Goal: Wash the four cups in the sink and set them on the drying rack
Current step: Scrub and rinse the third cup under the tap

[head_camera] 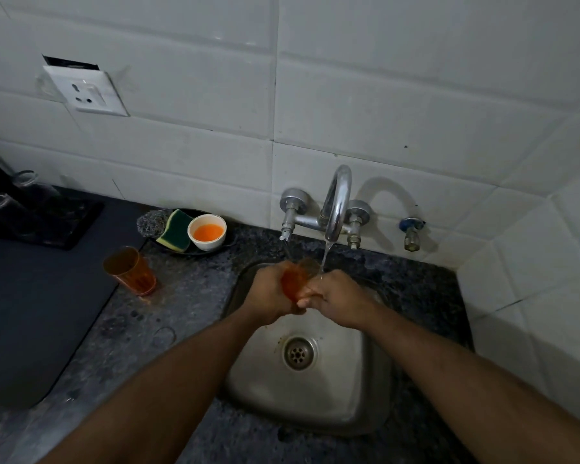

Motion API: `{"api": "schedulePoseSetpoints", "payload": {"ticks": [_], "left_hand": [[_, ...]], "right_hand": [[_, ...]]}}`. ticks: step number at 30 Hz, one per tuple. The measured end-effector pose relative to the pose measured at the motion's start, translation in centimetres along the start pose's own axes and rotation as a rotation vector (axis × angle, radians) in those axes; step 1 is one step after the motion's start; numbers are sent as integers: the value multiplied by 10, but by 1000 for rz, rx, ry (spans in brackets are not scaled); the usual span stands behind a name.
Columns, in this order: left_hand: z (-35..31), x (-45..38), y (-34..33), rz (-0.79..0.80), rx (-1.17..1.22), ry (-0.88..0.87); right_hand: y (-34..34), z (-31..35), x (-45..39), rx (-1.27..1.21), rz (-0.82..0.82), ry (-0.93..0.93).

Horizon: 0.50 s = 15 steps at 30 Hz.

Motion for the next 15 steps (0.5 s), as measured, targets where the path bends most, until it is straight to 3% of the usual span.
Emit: {"api": "schedulePoseSetpoints", "payload": {"ticks": [2, 6, 8, 11, 13, 15], "left_hand": [[-3, 1, -2, -41, 35, -21], [1, -4, 3, 331, -43, 118], [3, -5, 1, 276, -34, 126], [6, -1, -8, 57, 55, 50], [12, 2, -14, 39, 42, 39], [16, 2, -13, 190, -24, 99]], "right_hand": [[3, 1, 3, 15, 1, -21], [14, 0, 7, 454, 151, 74], [12, 0, 7, 315, 119, -32], [2, 3, 9, -3, 32, -102], [2, 4, 12, 49, 70, -87], [3, 2, 11, 349, 151, 0]]}}
Point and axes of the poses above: each hand's wrist, its own x-axis away from the middle knuckle, its own y-axis out of the back of the hand, z = x × y, the point moved 2 cm from there along -x, towards the middle knuckle, and after that the axes turned 6 degrees about x, right-handed, at the moved point
